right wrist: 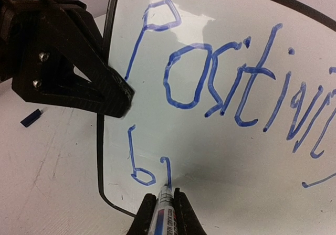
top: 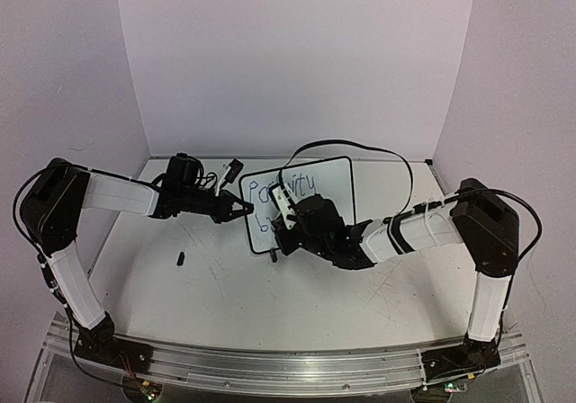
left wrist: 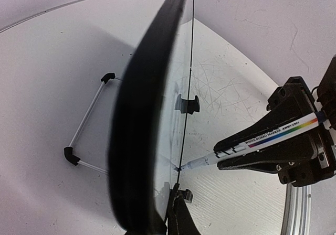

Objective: Write a sentence on the whiteboard

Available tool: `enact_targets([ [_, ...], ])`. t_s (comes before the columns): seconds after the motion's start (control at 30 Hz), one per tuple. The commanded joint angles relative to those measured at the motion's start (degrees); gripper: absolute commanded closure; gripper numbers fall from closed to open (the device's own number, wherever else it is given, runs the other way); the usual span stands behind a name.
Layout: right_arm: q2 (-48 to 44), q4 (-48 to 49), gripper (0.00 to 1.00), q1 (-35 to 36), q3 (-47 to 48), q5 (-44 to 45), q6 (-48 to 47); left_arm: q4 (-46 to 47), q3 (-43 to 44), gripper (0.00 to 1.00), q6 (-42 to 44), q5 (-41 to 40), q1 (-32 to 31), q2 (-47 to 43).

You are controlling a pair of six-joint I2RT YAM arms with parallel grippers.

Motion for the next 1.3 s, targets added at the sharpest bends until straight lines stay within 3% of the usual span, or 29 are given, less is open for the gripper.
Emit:
enact_targets([
  [0.0,-0.54,2.31,1.00,-1.42,2.31,6.21,-0.62,-3.21,1.14,1.00,4.40,-14.85,1.42,1.67],
  [0.4,-5.83,3.37,1.00,-1.97,-1.38,6.99,-0.85,-3.28,1.16,1.00,4.37,-14.84,1.40,1.88],
  [0.67,-10.72,5.03,1.00,-1.97,-6.79,-1.94,-3.69,-3.29,1.18,1.00,4.37,-14.89,1.42,1.92],
  [0.97,-10.10,5.52,1.00,-2.01,-6.60,-8.95,-6.27,-3.30,1.08,1.00,4.70,-15.07,1.08,1.58],
  [1.27,-9.02,8.48,1.00,-2.03,-5.31,-6.49,-5.47,-3.36,1.44,1.00,4.77,-15.30,1.07,2.18],
])
